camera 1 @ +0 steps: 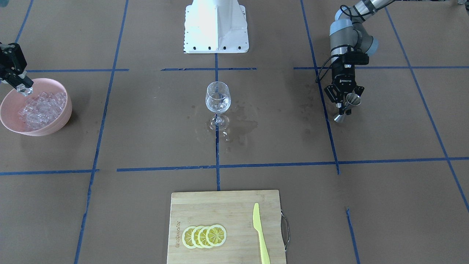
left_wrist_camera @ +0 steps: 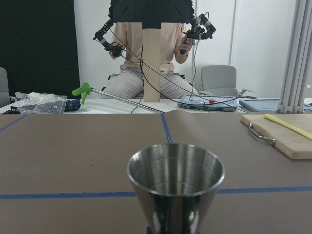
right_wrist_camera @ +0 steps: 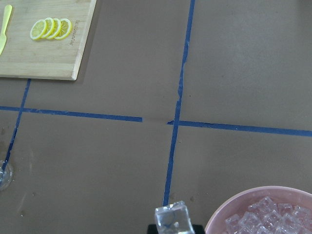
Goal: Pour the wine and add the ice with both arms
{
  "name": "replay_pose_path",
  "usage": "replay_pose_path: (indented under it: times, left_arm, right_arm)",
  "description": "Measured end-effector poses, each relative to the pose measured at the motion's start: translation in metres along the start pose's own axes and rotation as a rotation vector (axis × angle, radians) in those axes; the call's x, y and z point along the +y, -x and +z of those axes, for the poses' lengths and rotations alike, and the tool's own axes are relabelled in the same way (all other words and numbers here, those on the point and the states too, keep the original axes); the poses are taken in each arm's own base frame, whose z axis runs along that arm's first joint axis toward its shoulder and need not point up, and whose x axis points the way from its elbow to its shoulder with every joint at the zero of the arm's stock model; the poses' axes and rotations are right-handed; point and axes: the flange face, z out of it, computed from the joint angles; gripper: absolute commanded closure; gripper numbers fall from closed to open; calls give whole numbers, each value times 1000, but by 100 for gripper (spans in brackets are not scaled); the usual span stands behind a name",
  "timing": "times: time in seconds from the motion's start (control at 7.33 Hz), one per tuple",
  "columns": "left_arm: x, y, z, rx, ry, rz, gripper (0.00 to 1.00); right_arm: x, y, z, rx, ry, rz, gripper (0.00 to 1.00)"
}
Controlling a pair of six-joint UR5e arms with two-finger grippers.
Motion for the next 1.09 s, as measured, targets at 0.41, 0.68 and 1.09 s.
replay_pose_path:
  times: [0.41, 0.68, 1.09]
  left_arm:
    - [-1, -1, 0, 2, 2, 6, 53]
    - [-2, -2, -1, 5, 4, 5, 3]
    - [-9, -8, -3, 38, 49, 38, 0]
  right_arm:
    - [-11, 32, 3, -48, -11, 46, 100]
    - [-18, 74, 13, -104, 1, 78, 100]
    - [-19, 131, 32, -161, 26, 101, 100]
